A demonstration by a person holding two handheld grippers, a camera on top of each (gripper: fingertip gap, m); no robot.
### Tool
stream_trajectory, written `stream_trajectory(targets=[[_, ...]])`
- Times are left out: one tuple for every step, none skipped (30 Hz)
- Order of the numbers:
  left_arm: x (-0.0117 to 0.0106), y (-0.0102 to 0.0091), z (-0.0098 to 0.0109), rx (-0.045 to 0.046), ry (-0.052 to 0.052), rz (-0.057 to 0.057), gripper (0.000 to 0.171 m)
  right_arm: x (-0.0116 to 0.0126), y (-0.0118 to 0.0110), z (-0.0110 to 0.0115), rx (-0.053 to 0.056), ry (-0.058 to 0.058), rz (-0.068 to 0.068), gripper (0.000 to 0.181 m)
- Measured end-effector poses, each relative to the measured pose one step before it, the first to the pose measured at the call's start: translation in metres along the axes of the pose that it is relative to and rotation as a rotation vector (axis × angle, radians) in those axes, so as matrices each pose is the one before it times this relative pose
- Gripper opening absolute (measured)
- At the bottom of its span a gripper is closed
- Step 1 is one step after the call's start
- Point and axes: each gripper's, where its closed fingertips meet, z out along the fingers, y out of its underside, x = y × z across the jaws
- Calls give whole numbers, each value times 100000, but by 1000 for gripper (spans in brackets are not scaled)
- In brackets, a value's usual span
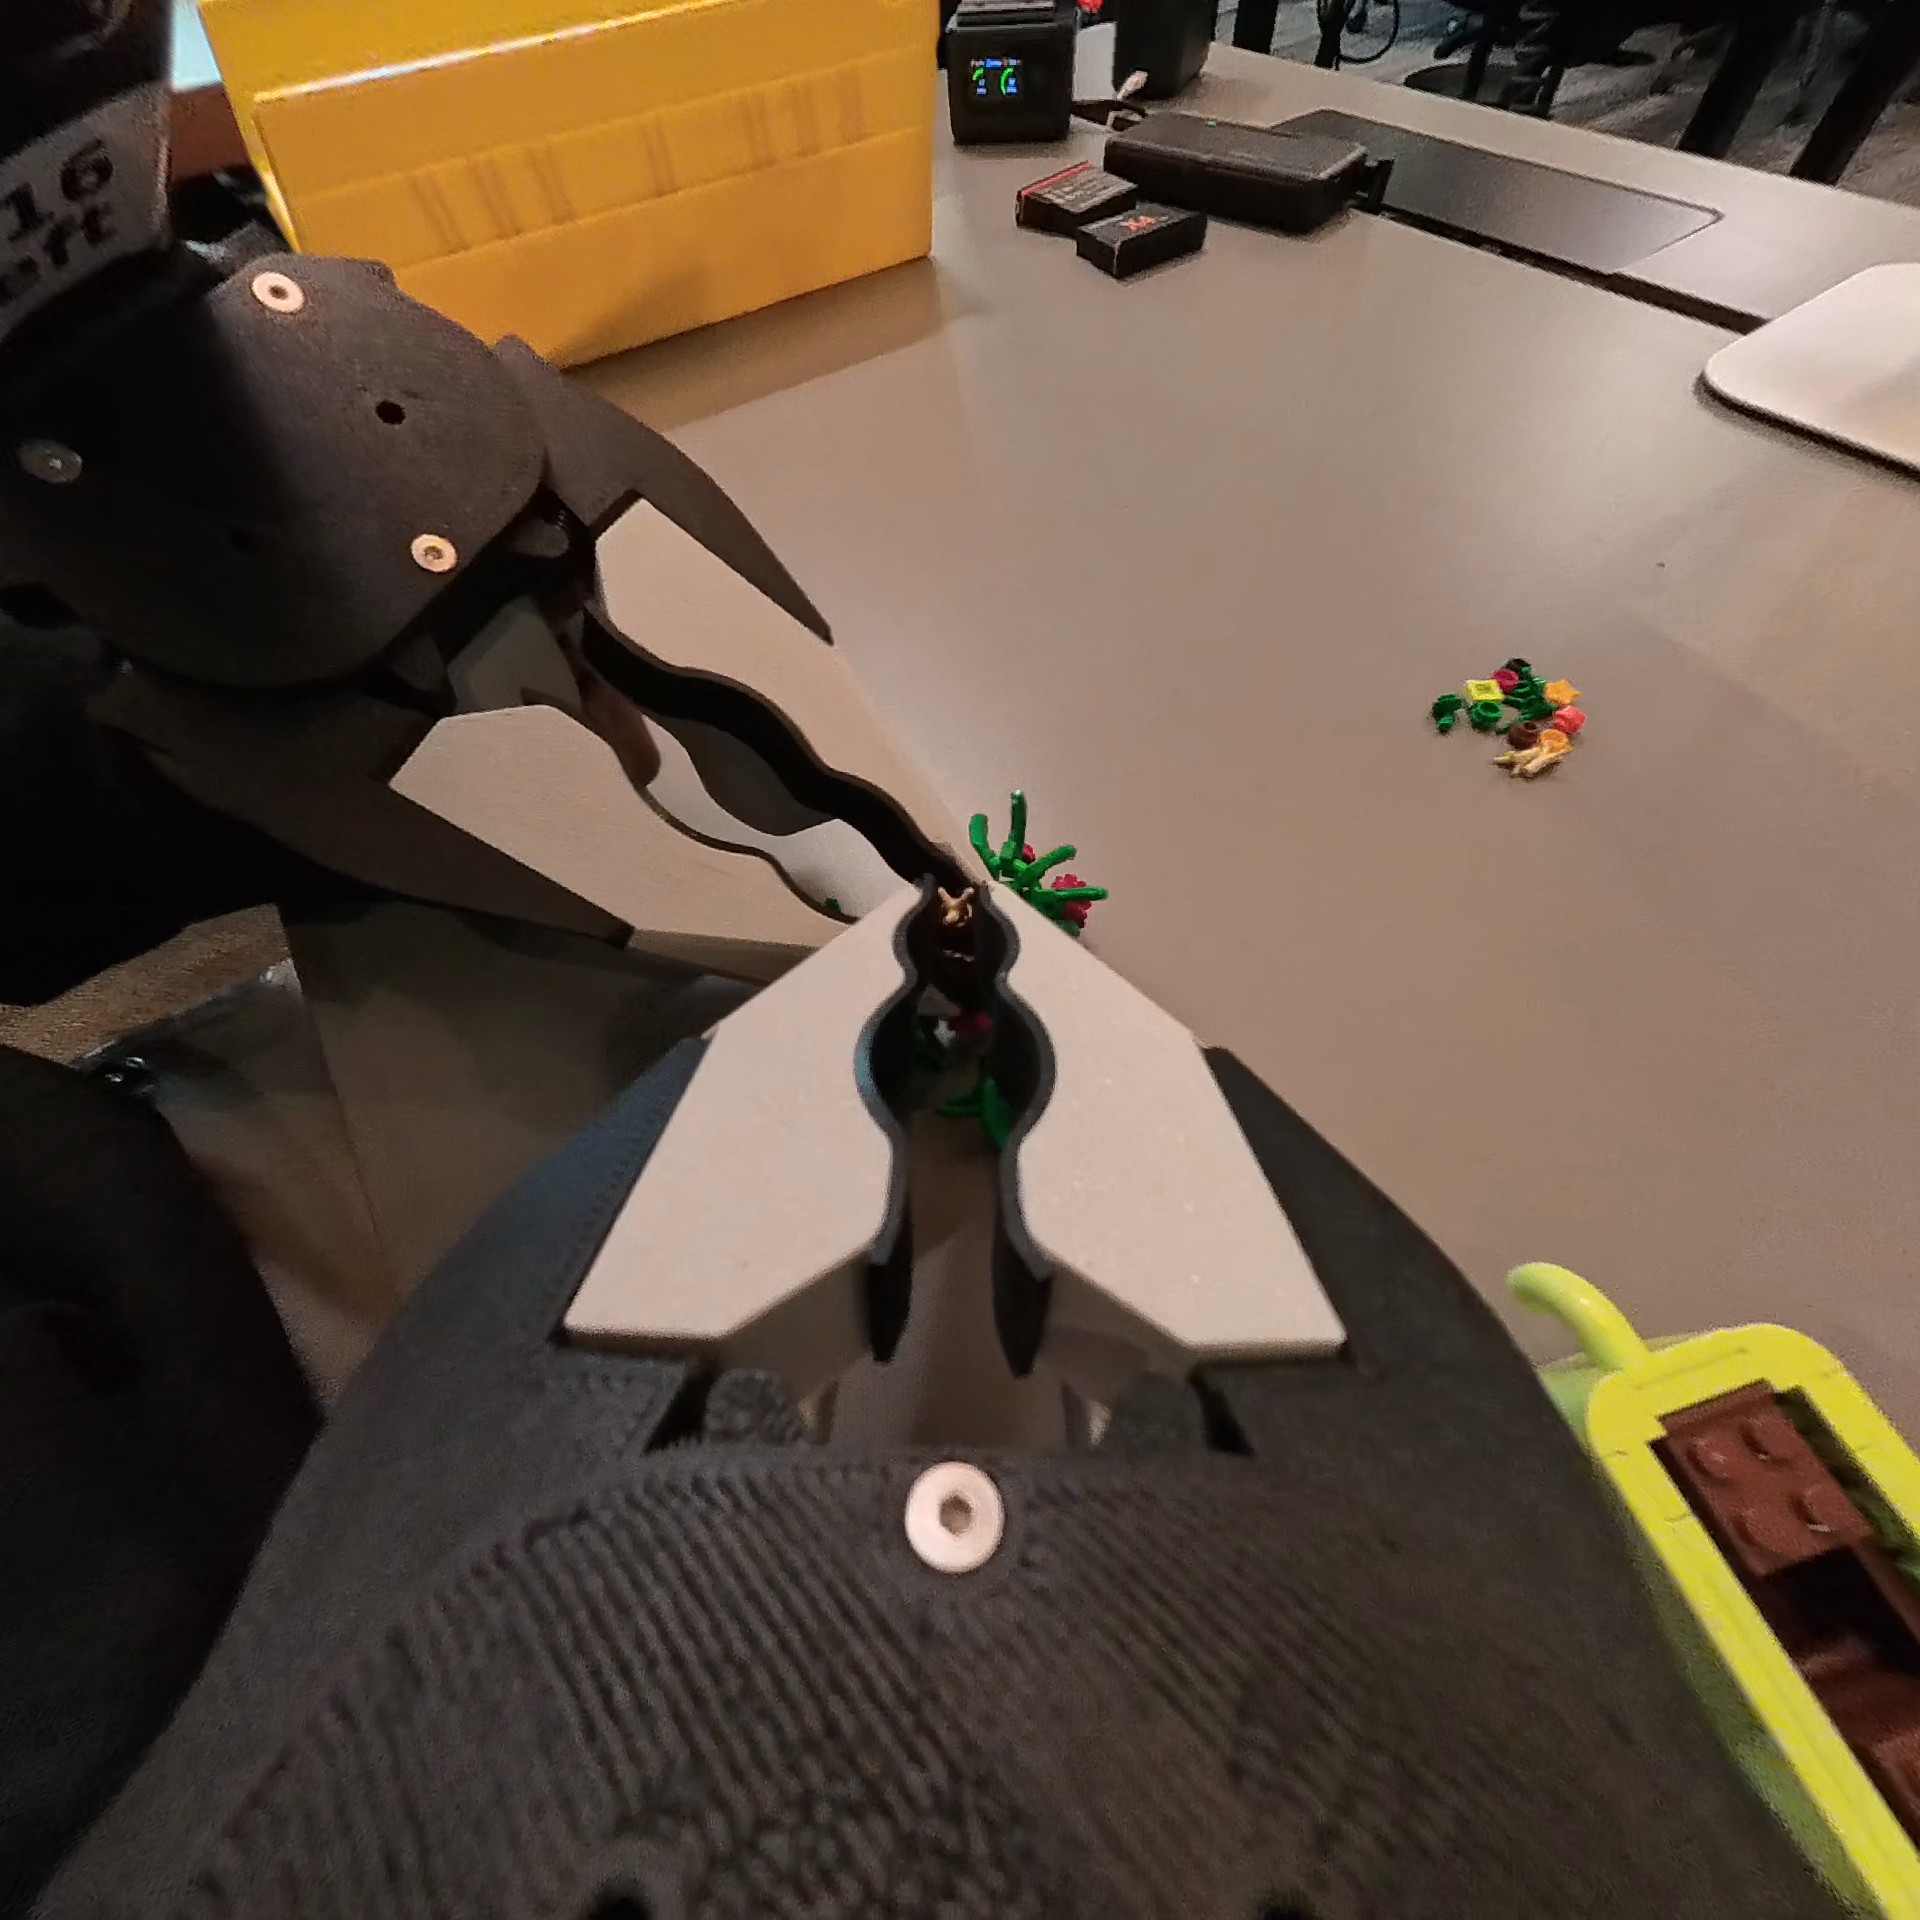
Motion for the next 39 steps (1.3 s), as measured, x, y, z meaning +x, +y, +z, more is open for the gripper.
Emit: stream_trajectory(targets=[[0, 1, 1, 9, 107, -104, 14, 1, -5, 6, -516, 595, -942, 4], [6, -1, 4, 2, 119, -48, 14, 10, -13, -17, -335, 27, 136, 4], [6, 10, 8, -23, 130, -7, 14, -2, -15, -18, 291, -170, 591, 3], [9, 1, 3, -16, 129, -60, 14, 12, -34, -7, 924, -65, 703, 3], [16, -2, 7, -2, 257, -108, 14, 7, -26, -17, 605, 57, 406, 3], [0, -1, 9, -35, 94, -74, 14, 6, -27, -2, 178, 251, -14, 2], [-8, 6, 1, 11, 233, -366, 14, 8, -30, 14, 166, 437, -260, 2], [-2, -2, -5, 11, 279, -372, 14, 18, -23, 3, 136, 403, -315, 2], [6, -2, 7, -3, 174, -127, 14, 7, -24, 3, 136, 288, -237, 2], [-1, 9, 10, -38, 25, 7, 14, 14, -14, 0, 140, 188, -97, 2], [-10, -1, 3, -4, -5, -59, 14, 5, -26, 5, 123, 75, 65, 2], [-18, 1, 0, 9, -45, -150, 14, 18, -25, 13, 145, -103, 383, 1], [-30, 4, -5, 37, -57, -246, 14, 15, -36, 34, 194, -431, 1049, 1], [-42, 1, 4, 15, -40, -307, 14, 40, -33, 31, 174, -753, 1630, 1], [-26, 5, -1, -5, -7, -273, 14, 17, -97, 12, 561, -971, 1838, 1], [-48, 76, 28, -503, -287, -80, 15, -187, -872, -268, 5871, -2363, 2872, 2], [28, 25, 2, -184, -423, 806, 15, -395, -2143, -792, 13030, -4969, 7666, 2], [-11, 3, 3, 47, -629, 778, 15, 39, -1600, -462, 5930, -2815, 7430, 3], [-3, -8, -4, 53, -192, 368, 15, 1293, 56, -87, -5191, 7248, -4233, 3], [-19, 2, 5, 16, 162, -239, 15, 1423, 65, -391, -3173, 10529, -9626, 3], [-6, -6, -4, 19, 168, -224, 15, 280, -258, -453, 502, 2102, -3014, 3], [6, 9, 5, -3, 40, 1, 15, -366, -153, -264, -320, -3679, 2360, 3], [-3, -10, 3, 19, 236, -210, 15, -240, -184, -201, 391, -2982, 2943, 3], [5, 8, -7, 55, 351, -375, 15, -66, -258, -211, 1458, -1964, 2997, 2], [0, -3, 1, 19, -10, -26, 15, -44, -189, -141, 1169, -2516, 4646, 3], [-6, 6, 0, -30, -415, 408, 15, -92, -222, -119, 1991, -3546, 6590, 3], [-4, -3, 7, -22, -497, 469, 15, -85, -283, -147, 3040, -4101, 7726, 3], [-14, 2, 8, -18, -349, 273, 15, -105, -214, -116, 2730, -4568, 8275, 3], [-17, 4, -5, -19, -179, 85, 15, -189, -217, -90, 2665, -5014, 8351, 3], [-6, -2, 1, 17, -55, -16, 15, -224, -274, -94, 2702, -4613, 7274, 3], [-1, -10, -7, 38, 30, -64, 15, -237, -216, -73, 1919, -3657, 5431, 3], [19, -6, -6, 82, 43, 86, 15, -260, -220, -51, 1521, -3073, 4108, 3], [-35, -24, -30, 212, -303, 28, 15, -357, -248, -53, 1515, -3164, 3750, 3], [-104, -35, -63, 370, -661, -218, 15, -381, -234, -21, 1204, -3195, 3660, 3], [-227, -102, -106, 875, -1242, -807, 17, -325, -204, -5, 1026, -2808, 3249, 3], [-187, -252, -220, 2087, -496, -1153, 23, -259, -149, 13, 871, -2237, 2609, 2], [-336, -472, -347, 3468, -1114, -1638, 28, -137, -48, 35, 443, -1576, 1999, 3], [-330, -695, -486, 4172, -920, -1674, 30, -44, 58, 57, 65, -952, 1481, 3], [-415, -970, -600, 5196, -1432, -1756, 32, 19, 125, 63, 24, -661, 1265, 4]])
